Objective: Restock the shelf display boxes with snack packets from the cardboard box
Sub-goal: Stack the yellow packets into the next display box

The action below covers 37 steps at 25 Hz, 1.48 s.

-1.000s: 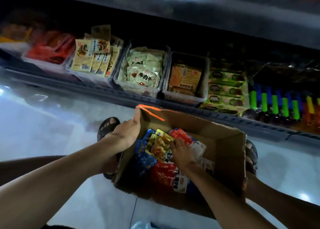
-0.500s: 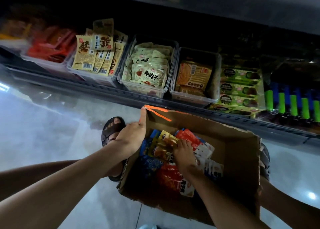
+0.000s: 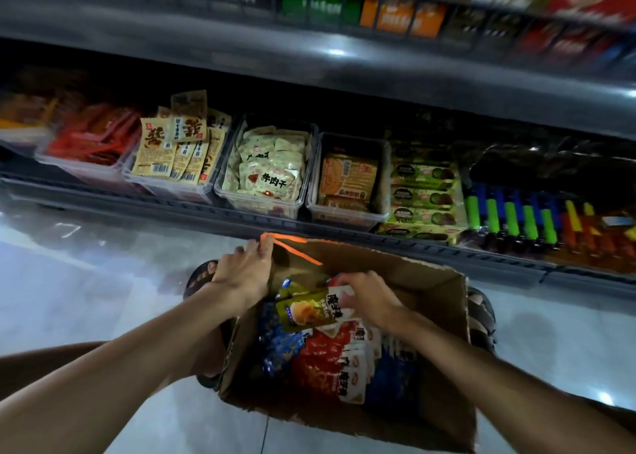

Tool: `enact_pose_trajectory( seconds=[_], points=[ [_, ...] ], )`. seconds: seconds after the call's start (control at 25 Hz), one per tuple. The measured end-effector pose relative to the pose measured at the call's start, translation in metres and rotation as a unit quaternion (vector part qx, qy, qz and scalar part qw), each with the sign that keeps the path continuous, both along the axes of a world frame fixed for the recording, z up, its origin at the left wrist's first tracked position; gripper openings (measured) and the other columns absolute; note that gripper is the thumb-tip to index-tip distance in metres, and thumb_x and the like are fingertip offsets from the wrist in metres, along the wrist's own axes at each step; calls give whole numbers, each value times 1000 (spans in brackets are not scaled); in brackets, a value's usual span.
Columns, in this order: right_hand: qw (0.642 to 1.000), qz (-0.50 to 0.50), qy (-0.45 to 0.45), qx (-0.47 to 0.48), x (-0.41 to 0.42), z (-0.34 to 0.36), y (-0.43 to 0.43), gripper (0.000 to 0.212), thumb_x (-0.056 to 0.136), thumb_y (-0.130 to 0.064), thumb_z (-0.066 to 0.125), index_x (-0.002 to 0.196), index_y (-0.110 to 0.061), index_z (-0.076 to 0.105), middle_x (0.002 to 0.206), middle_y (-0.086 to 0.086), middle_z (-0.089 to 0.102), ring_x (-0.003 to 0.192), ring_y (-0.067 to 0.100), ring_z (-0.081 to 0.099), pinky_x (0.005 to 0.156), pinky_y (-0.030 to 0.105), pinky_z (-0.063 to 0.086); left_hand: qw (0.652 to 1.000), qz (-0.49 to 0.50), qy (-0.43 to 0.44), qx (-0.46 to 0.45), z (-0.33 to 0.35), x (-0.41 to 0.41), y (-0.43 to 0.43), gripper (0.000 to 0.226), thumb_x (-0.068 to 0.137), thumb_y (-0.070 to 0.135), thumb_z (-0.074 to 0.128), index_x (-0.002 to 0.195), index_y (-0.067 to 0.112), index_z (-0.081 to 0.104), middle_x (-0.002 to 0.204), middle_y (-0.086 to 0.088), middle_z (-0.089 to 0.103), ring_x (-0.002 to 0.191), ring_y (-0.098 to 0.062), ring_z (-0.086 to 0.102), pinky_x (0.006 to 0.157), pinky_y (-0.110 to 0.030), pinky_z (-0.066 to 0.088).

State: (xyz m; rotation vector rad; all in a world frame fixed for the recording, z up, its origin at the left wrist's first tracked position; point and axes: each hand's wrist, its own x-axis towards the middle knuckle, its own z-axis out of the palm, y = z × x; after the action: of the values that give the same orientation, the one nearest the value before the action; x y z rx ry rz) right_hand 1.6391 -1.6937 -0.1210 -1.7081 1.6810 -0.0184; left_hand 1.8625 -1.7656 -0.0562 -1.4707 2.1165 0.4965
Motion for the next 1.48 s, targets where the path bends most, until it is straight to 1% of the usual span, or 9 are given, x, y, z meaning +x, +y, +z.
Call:
enact_pose_trajectory(
  seconds=[0.08,0.16,0.28,0.36,0.48,0.64,0.88,1.2,1.48],
  points=[
    [999,-5,-16,-34,-25,59,-8,16,86,-21,73,101,-27,70,96,-9,69,89,6,62,80,25,49,997,-25,68,2,31,-18,-5,83,90,36,60,154,18,10,152,-11,27,135,-31,36,104,-44,40],
    [997,8,-16,-79,-45,123,-13,15,86,-20,74,100,-24,72,95,-13,68,89,2,60,80,21,47,980,-12,164,111,69,-38,-9,73,90,42,60,151,25,24,152,-2,35,132,-21,43,105,-36,41],
    [988,15,-19,-150,-68,218,-7,14,83,-21,76,94,-27,73,85,-21,65,80,-6,59,69,10,40,906,52,309,283,136,-62,-5,39,90,42,62,128,40,53,126,8,62,109,-9,60,96,-32,48],
    [981,-5,-42,-188,-76,263,-1,8,82,-19,77,86,-23,71,80,-14,70,77,-2,63,65,12,43,839,96,393,364,173,-69,2,25,91,46,57,113,36,65,114,7,69,102,-15,68,86,-41,56],
    [968,-41,-125,-215,-76,299,7,2,86,-17,73,88,-17,72,82,-6,72,77,6,67,65,18,50,779,84,428,451,200,-79,8,50,92,56,43,126,25,61,123,-4,68,111,-25,65,89,-51,54],
    [934,-106,-225,-257,-78,301,4,7,91,-13,66,94,-8,69,87,5,72,82,18,69,73,32,55,747,105,436,491,204,-95,16,46,89,43,59,126,15,60,121,-11,67,113,-30,64,89,-52,54],
    [902,-195,-184,-338,-79,297,-10,5,94,-16,63,92,-17,68,84,-1,71,79,12,68,75,48,55,652,189,505,533,211,-110,14,39,95,30,54,127,8,57,123,-19,65,113,-39,63,84,-50,56],
    [879,-254,-161,-370,-65,300,-7,8,96,-23,59,93,-21,65,81,-6,71,77,7,68,72,45,56,618,208,542,530,220,-108,12,45,89,33,58,126,7,59,119,-25,65,113,-40,62,89,-53,52],
    [871,-302,-178,-344,-56,294,-9,13,97,-27,57,107,-22,62,105,0,61,98,15,62,85,45,54,741,185,536,361,214,-114,23,22,92,24,63,111,13,60,97,-7,75,84,-18,71,64,-33,59]
  ],
)
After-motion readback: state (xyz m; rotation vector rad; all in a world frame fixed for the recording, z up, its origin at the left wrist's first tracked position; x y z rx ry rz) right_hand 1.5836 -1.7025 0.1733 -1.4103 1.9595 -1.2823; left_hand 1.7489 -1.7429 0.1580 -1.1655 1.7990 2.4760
